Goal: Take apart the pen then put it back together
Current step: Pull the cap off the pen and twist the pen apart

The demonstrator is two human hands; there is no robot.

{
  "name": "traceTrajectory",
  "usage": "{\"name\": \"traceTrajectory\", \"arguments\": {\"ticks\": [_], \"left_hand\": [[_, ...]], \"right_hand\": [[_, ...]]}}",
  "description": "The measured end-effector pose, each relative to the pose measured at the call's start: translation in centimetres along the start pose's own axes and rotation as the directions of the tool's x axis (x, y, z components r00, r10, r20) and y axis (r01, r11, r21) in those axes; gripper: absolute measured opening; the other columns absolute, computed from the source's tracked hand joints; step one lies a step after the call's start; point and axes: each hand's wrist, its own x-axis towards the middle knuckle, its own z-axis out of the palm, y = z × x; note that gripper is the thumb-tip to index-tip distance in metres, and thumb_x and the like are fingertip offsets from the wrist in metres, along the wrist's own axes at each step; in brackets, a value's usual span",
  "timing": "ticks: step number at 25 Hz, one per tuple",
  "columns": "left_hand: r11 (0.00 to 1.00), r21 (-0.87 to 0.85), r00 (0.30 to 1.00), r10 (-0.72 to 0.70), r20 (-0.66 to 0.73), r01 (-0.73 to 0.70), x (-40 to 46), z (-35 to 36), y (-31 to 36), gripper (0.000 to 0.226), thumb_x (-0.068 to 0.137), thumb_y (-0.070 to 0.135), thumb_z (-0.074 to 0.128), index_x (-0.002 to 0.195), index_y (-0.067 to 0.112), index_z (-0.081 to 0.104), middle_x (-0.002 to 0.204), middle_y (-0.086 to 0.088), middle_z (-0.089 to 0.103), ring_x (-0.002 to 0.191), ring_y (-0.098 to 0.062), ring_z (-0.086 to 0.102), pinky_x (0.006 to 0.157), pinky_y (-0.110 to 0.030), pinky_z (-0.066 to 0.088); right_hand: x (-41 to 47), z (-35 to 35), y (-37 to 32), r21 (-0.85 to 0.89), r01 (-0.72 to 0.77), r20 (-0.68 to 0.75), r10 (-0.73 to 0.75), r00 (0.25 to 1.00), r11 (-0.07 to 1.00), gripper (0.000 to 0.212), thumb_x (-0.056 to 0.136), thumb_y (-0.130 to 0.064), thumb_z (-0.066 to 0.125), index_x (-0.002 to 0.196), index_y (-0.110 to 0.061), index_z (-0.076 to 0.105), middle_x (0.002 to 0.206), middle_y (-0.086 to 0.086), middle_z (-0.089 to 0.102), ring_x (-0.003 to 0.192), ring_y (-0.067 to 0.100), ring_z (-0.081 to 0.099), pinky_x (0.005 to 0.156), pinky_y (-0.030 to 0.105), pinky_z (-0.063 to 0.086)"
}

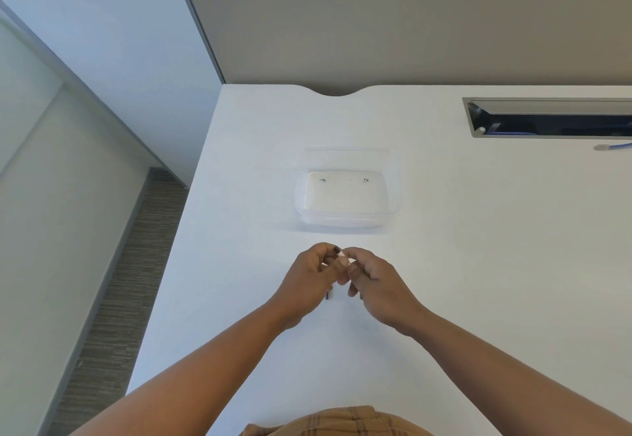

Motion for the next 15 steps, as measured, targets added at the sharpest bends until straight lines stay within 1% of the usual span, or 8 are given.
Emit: {"name": "traceTrajectory", "arguments": {"ticks": [2,3,5,8,10,11,12,15], "left_hand": [[0.999,-0.052,1.0,-0.006,-0.025,0.004,-0.1,0.4,0.0,0.019,0.097,0.04,0.064,0.093,0.022,0.067,0.073,0.005,0.066,0.065,-0.01,0.055,0.06,-0.02,0.046],[0.999,-0.054,0.999,0.006,-0.042,-0.008,-0.1,0.5,0.2,0.019,0.098,0.04,0.062,0.09,0.023,0.067,0.071,0.008,0.066,0.064,-0.008,0.055,0.06,-0.017,0.044],[0.998,-0.011,0.997,0.06,-0.056,-0.061,0.0,0.7,0.6,0.022,0.102,0.039,0.055,0.087,0.024,0.063,0.073,0.011,0.065,0.067,-0.005,0.057,0.062,-0.011,0.043],[0.969,0.189,0.986,0.165,-0.003,-0.161,0.0,0.8,1.6,0.022,0.105,0.037,0.046,0.094,0.026,0.062,0.083,0.011,0.065,0.067,-0.001,0.053,0.062,-0.012,0.043],[0.871,0.425,0.969,0.234,0.083,-0.247,0.2,0.7,1.8,0.026,0.106,0.038,0.039,0.095,0.029,0.061,0.09,0.01,0.063,0.071,-0.002,0.056,0.065,-0.022,0.049],[0.797,0.537,0.96,0.25,0.124,-0.276,0.3,0.6,1.8,0.028,0.107,0.041,0.036,0.095,0.032,0.06,0.09,0.009,0.058,0.073,-0.005,0.056,0.066,-0.029,0.051],[0.725,0.624,0.955,0.257,0.15,-0.293,0.4,0.4,1.8,0.028,0.106,0.044,0.034,0.096,0.034,0.058,0.089,0.009,0.053,0.072,-0.006,0.056,0.064,-0.032,0.049],[0.568,0.747,0.93,0.315,0.19,-0.345,0.7,-0.2,1.7,0.026,0.106,0.045,0.036,0.103,0.035,0.061,0.09,0.011,0.05,0.069,-0.008,0.052,0.058,-0.028,0.039]], "right_hand": [[-0.1,0.3,0.1,0.106,-0.017,0.004,0.017,1.0,0.994,0.027,0.105,-0.026,0.046,0.125,-0.038,0.059,0.094,-0.007,0.076,0.081,0.008,0.072,0.075,0.023,0.053],[-0.1,0.4,0.1,0.121,-0.023,-0.016,0.025,1.0,0.992,0.026,0.103,-0.033,0.047,0.124,-0.04,0.059,0.095,-0.008,0.077,0.085,0.011,0.074,0.077,0.027,0.054],[-0.3,0.2,-0.1,0.11,-0.015,-0.108,0.027,0.994,0.994,0.021,0.094,-0.05,0.048,0.104,-0.043,0.064,0.092,-0.011,0.076,0.082,0.012,0.073,0.073,0.026,0.052],[-0.4,-0.7,-0.3,0.109,0.008,-0.246,0.019,0.969,0.994,0.038,0.09,-0.065,0.043,0.078,-0.036,0.065,0.075,-0.01,0.069,0.063,0.004,0.06,0.062,0.017,0.046],[-0.2,-1.3,-0.5,0.102,-0.012,-0.217,0.034,0.975,0.995,0.047,0.094,-0.066,0.043,0.066,-0.033,0.061,0.065,-0.009,0.061,0.055,0.004,0.051,0.059,0.022,0.042],[-0.1,-1.5,-0.6,0.087,-0.047,-0.18,0.062,0.982,0.995,0.05,0.095,-0.065,0.044,0.062,-0.03,0.058,0.061,-0.009,0.057,0.053,0.004,0.047,0.059,0.025,0.04],[-0.1,-1.8,-0.7,0.067,-0.085,-0.144,0.094,0.985,0.994,0.052,0.096,-0.063,0.044,0.058,-0.029,0.055,0.058,-0.009,0.055,0.05,0.005,0.044,0.058,0.026,0.037],[0.2,-2.5,-0.8,0.061,-0.169,-0.052,0.172,0.984,0.984,0.056,0.1,-0.053,0.045,0.053,-0.024,0.048,0.053,-0.006,0.049,0.047,0.008,0.036,0.057,0.027,0.031]]}}
